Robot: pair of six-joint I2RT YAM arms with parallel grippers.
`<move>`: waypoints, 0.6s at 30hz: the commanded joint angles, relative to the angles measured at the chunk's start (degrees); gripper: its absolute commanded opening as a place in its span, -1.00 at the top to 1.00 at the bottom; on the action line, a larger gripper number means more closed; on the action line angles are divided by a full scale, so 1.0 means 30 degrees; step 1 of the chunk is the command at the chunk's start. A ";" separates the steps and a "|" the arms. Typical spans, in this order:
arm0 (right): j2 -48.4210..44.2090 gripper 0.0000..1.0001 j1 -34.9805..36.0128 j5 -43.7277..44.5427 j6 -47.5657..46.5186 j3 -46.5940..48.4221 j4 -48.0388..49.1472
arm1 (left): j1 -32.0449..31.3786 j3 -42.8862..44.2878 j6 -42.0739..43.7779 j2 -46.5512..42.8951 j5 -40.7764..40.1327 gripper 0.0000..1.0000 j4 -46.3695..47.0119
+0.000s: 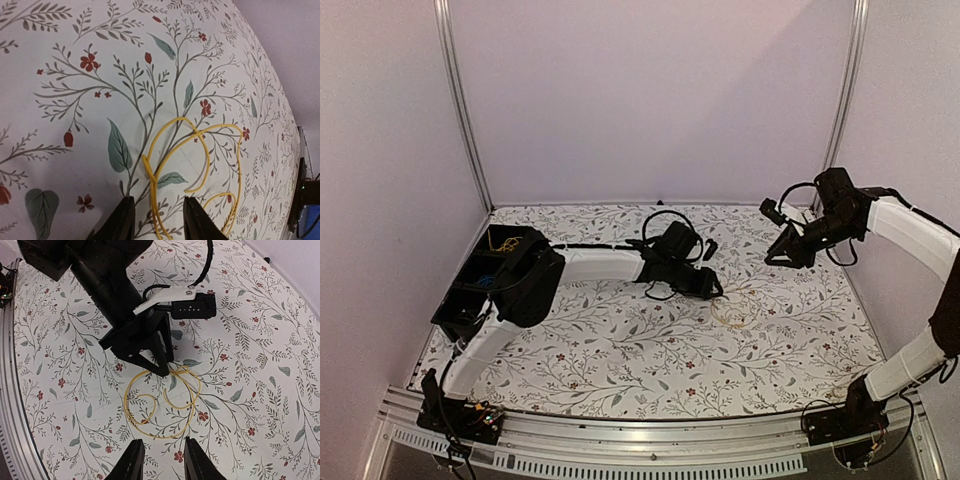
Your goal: Untangle the cables
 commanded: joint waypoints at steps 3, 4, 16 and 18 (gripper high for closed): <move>0.1588 0.38 0.0016 0.1331 0.0967 -0.0769 0.2947 | -0.0187 0.1649 -0.0431 0.2157 -0.0179 0.32 -0.0106; 0.1635 0.38 0.0016 0.1341 0.0935 -0.0953 0.3045 | -0.0173 0.1939 -0.0573 0.2422 -0.0288 0.35 -0.0005; 0.1574 0.39 0.0016 0.0475 0.1767 -0.1493 0.3352 | 0.0204 0.2401 -0.0822 0.2474 -0.0696 0.99 0.0704; 0.1692 0.37 0.0015 -0.0290 0.1919 -0.0894 0.2986 | 0.0287 0.0941 -0.0092 0.1003 -0.0310 1.00 0.2206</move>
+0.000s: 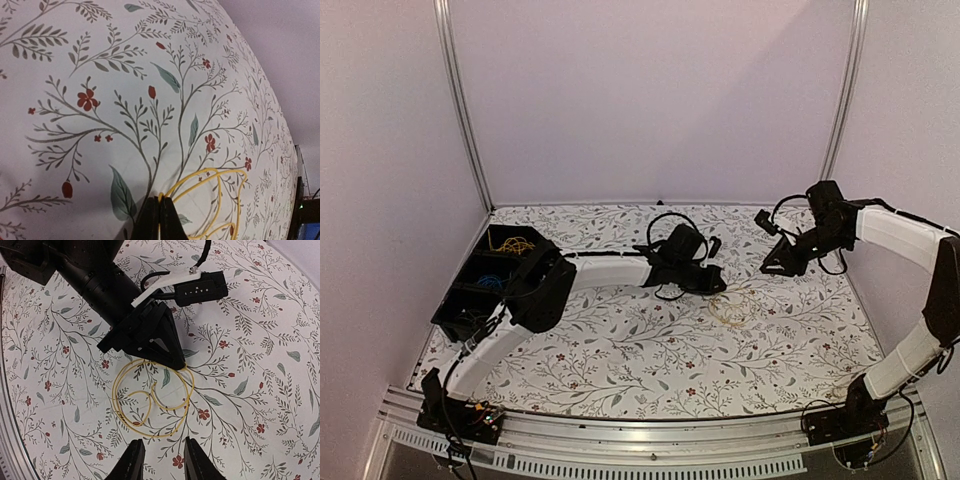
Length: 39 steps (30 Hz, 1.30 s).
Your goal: Untangle the cables
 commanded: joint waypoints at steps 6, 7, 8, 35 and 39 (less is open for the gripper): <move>0.0499 0.17 0.0009 -0.3668 0.0616 0.2475 -0.1095 | 0.0326 -0.6508 0.2906 -0.6601 0.1466 1.00 0.5842; 0.0708 0.12 0.0037 -0.4401 0.0520 0.2937 -0.1595 | 0.0326 -0.6638 0.3104 -0.7148 0.1499 1.00 0.5812; 0.0855 0.08 0.0041 -0.4904 0.0296 0.3198 -0.2086 | 0.0310 -0.6694 0.3254 -0.7546 0.1667 1.00 0.5782; 0.1048 0.29 0.0252 -0.6635 0.0966 0.5441 -0.3183 | -0.0577 -0.4417 0.5649 -0.8622 0.1593 1.00 0.3164; 0.1065 0.48 0.0243 -0.6989 0.1416 0.5448 -0.2965 | -0.0573 -0.4080 0.5885 -0.8433 0.1713 1.00 0.2544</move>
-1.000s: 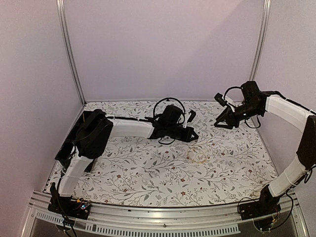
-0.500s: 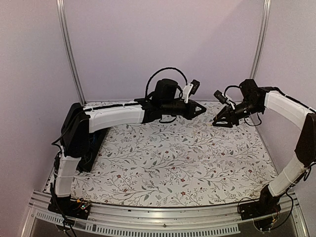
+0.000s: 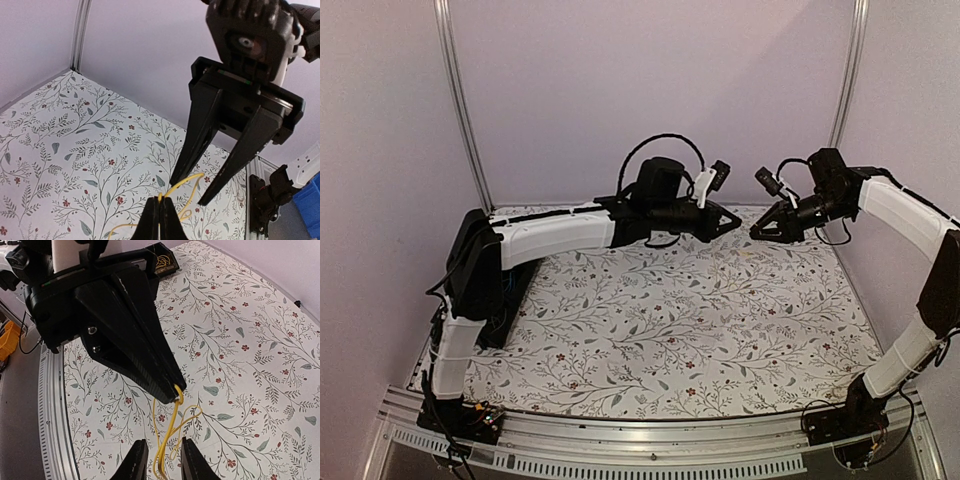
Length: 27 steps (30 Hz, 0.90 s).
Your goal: Untangle the cables
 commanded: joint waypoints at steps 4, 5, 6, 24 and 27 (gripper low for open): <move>-0.0043 0.46 0.0101 -0.0903 0.0634 0.0232 0.0411 | -0.0265 0.0960 0.0532 0.0751 0.0389 1.00 -0.1060; -0.0065 0.47 0.0093 -0.0937 0.0628 0.0254 0.0419 | -0.0272 0.1000 0.0519 0.0791 0.0422 1.00 -0.1078; -0.0057 0.47 0.0089 -0.0942 0.0627 0.0268 0.0420 | -0.0288 0.1045 0.0514 0.0837 0.0433 1.00 -0.1080; -0.0043 1.00 0.0103 -0.0704 0.0660 -0.0020 0.0590 | -0.0313 0.1123 0.0083 0.0706 -0.0006 0.70 -0.1688; -0.0043 1.00 0.0099 -0.0766 0.0645 0.0006 0.0642 | -0.0306 0.1131 0.0084 0.0698 0.0080 0.87 -0.1625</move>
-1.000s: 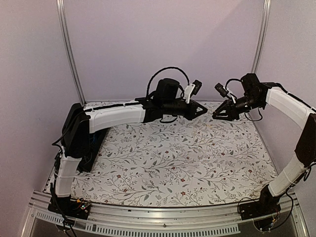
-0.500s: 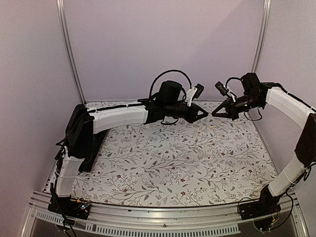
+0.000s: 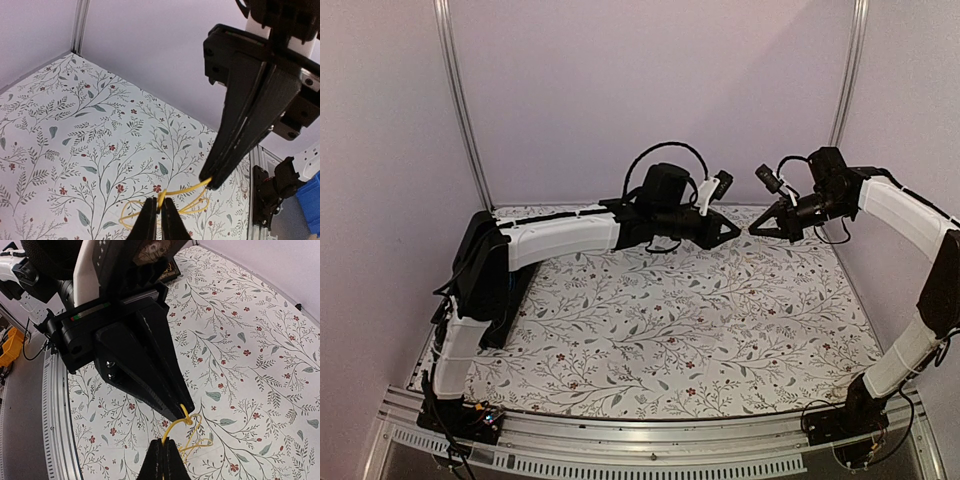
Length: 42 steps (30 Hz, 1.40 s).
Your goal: Untangle the cables
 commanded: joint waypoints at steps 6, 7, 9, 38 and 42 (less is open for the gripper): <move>-0.0043 1.00 0.0104 -0.0167 -0.0044 -0.0102 0.0209 | -0.0264 0.0400 0.0015 -0.0014 -0.0023 1.00 -0.0195; -0.0017 1.00 0.0097 0.0002 0.0001 -0.0200 0.0390 | -0.0261 0.0402 0.0070 -0.0052 -0.0018 1.00 -0.0206; -0.0014 1.00 0.0115 0.0786 0.0438 -0.0477 0.1011 | -0.0287 0.0408 0.0272 -0.0087 0.0024 1.00 -0.0233; 0.1859 1.00 0.0641 0.0817 0.1254 0.2171 -0.0129 | -0.0624 0.2577 0.2031 0.0945 -0.0348 1.00 -0.2571; 0.2243 1.00 0.0662 0.1207 0.1446 0.1746 0.0202 | -0.0725 0.2505 0.2410 0.0804 -0.0577 1.00 -0.2558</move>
